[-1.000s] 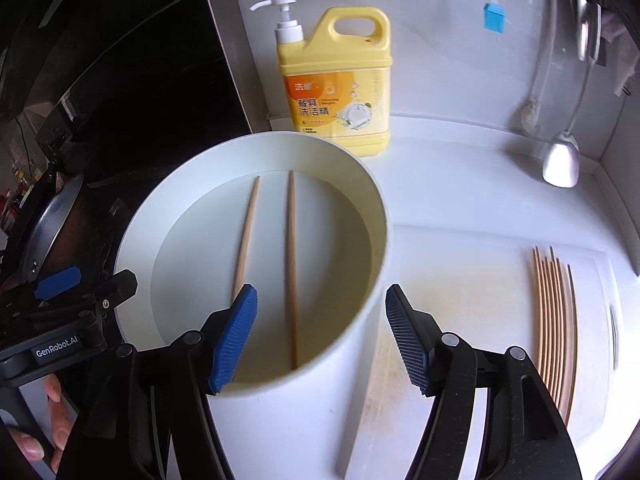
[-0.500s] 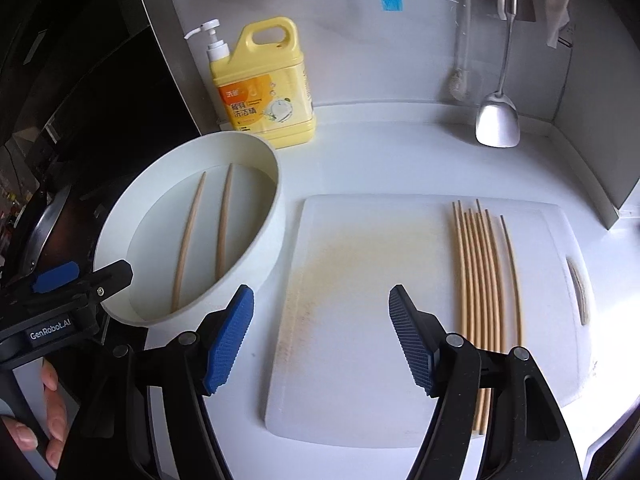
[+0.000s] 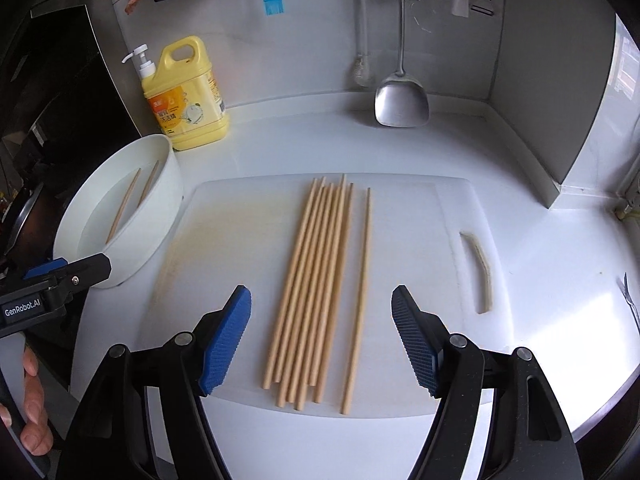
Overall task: Organize utensils
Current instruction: 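Move both open tools back to the chopsticks on the cutting board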
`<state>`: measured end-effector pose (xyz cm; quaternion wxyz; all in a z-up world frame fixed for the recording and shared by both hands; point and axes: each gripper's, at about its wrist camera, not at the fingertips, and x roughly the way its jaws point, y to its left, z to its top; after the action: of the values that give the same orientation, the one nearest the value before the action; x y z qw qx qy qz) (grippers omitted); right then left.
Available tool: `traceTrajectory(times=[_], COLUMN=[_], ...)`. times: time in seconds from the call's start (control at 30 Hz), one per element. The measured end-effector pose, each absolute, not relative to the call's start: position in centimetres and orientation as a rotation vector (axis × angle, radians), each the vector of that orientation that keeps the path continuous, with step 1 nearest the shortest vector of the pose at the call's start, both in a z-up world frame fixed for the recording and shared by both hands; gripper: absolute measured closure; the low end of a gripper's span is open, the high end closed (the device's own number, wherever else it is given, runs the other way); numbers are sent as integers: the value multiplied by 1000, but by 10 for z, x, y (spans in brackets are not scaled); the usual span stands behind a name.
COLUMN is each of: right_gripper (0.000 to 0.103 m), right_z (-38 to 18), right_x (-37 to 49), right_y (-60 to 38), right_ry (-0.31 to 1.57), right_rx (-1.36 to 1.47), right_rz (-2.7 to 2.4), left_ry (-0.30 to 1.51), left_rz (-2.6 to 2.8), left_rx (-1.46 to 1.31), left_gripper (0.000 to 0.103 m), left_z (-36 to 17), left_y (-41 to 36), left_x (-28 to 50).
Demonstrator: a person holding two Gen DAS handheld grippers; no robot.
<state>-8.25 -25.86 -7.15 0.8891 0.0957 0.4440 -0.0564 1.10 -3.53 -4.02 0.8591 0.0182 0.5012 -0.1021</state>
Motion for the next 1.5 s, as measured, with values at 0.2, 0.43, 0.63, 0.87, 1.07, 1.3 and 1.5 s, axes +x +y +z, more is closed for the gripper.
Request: traceTrajectory(times=[0.2,0.43,0.63,0.87,1.07,1.3,1.5], right_gripper=[33,33,33,33,33,33,33], right_z=[-92,-115,-133,-145,-149,-158,-159], right_x=[-88,-87,-76,-63,-58,-55,-58], right_y=[-290,-299,-297,-297,-296,-293,-301], right_ry=[950,970,945,900,871,878,869], right_rx=[231,267,270,229,204,146,144], right_rz=[-146,-241,-272,-258,-224,-233,-243], left_ry=[1058,1044,1027,1004,966,966,948], left_rz=[-205,-274,-311,-273,-260,-250,-278], left_rx=[88,163,165,107,86,110,140], left_gripper=[7,7,7,7,7,7,7], left_z=[-47,-66,-92,-109,-116,-123,-126], left_y=[-63,-90,-103,-109,-113,-125,-138], left_x=[1,9,19,21,22,25,20])
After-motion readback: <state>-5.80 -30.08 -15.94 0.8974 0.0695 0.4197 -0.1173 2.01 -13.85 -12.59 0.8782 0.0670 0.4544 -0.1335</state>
